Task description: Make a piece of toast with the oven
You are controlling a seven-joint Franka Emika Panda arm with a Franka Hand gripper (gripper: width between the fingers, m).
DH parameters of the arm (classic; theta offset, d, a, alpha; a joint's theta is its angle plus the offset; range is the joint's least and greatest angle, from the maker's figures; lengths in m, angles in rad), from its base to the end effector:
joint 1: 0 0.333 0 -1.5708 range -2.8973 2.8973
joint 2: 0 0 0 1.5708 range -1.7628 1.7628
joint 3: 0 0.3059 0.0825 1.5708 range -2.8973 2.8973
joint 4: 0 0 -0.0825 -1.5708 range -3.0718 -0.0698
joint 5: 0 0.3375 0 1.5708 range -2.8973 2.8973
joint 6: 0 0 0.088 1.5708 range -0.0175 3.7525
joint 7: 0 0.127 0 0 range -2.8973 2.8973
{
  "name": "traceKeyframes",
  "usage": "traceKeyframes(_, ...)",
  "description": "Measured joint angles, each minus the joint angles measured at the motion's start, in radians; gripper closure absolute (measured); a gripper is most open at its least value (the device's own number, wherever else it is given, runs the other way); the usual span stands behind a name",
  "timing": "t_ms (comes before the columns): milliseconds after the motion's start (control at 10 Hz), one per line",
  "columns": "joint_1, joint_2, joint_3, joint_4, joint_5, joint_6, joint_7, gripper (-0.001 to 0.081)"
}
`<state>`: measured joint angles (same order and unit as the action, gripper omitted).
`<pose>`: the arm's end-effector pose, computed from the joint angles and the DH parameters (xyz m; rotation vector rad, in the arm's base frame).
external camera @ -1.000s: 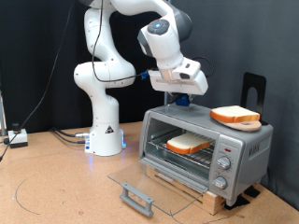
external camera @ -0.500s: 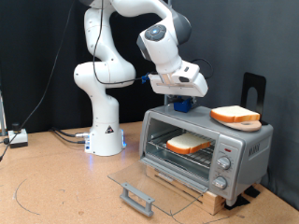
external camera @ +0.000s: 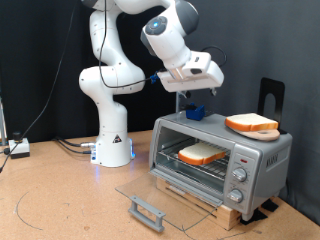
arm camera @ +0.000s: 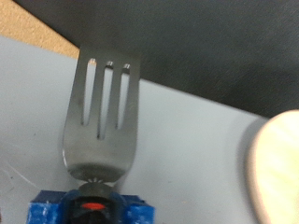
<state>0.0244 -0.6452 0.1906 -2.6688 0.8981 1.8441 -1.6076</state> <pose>0.2822 0.1412 0.4341 -1.8467 -1.6179 -0.4596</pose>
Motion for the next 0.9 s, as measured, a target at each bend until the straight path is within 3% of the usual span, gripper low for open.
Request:
traceKeyframes(200, 0.0, -0.012, -0.014, 0.008, -0.002, -0.023, 0.001, -0.0001)
traceKeyframes(400, -0.025, -0.007, -0.04, 0.007, -0.002, -0.001, -0.003, -0.0001)
traceKeyframes(600, -0.072, -0.006, -0.091, 0.006, -0.013, 0.006, -0.009, -0.0001)
traceKeyframes(900, -0.159, -0.004, -0.144, 0.006, -0.122, -0.003, 0.005, -0.0001)
